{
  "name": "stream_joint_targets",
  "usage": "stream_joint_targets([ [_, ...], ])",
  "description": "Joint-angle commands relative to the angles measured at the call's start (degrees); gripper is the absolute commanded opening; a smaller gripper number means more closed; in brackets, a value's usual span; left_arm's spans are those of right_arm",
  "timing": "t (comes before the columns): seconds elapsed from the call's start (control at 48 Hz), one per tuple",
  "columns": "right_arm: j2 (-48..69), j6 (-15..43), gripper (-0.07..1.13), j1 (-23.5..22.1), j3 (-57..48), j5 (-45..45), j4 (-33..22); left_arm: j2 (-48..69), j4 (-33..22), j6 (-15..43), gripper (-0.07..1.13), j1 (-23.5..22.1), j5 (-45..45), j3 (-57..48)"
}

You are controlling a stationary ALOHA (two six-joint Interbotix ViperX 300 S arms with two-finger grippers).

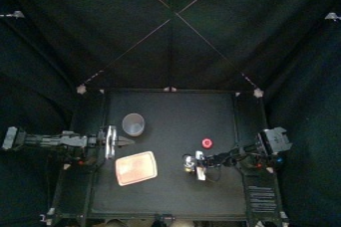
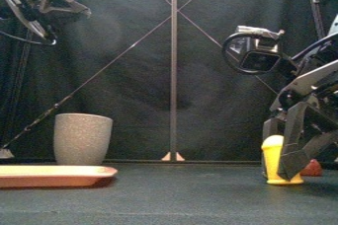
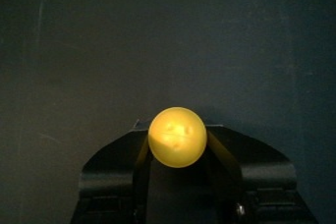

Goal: Pick the yellow can then place it in the grey bowl
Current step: Place yellow can in the grey bowl

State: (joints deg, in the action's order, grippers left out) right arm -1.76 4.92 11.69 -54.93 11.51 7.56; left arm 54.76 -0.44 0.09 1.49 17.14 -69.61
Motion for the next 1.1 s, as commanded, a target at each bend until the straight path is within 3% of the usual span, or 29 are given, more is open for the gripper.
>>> stream_joint_targets([
  [0.021,2.0,-0.5,0.62,-0.4,2.1,0.3,-0.8,-0.3,-0.1,0.1,-0.03,0.1,0.5,1.1],
  [0.542,-3.1,-0.5,0.61,-20.5,26.2,4.7,-16.0,-0.3,3.1,0.1,-0.03,-0.4,2.9,0.9],
  [0.812,-14.4,-0.4,0.61,-25.3,44.2,5.8,-16.3,-0.3,3.8,0.1,-0.03,-0.5,3.2,0.4],
  [1.104,-25.1,0.7,0.63,-26.4,59.6,1.4,-16.2,-0.2,4.0,0.1,-0.03,-0.5,3.1,-0.2],
])
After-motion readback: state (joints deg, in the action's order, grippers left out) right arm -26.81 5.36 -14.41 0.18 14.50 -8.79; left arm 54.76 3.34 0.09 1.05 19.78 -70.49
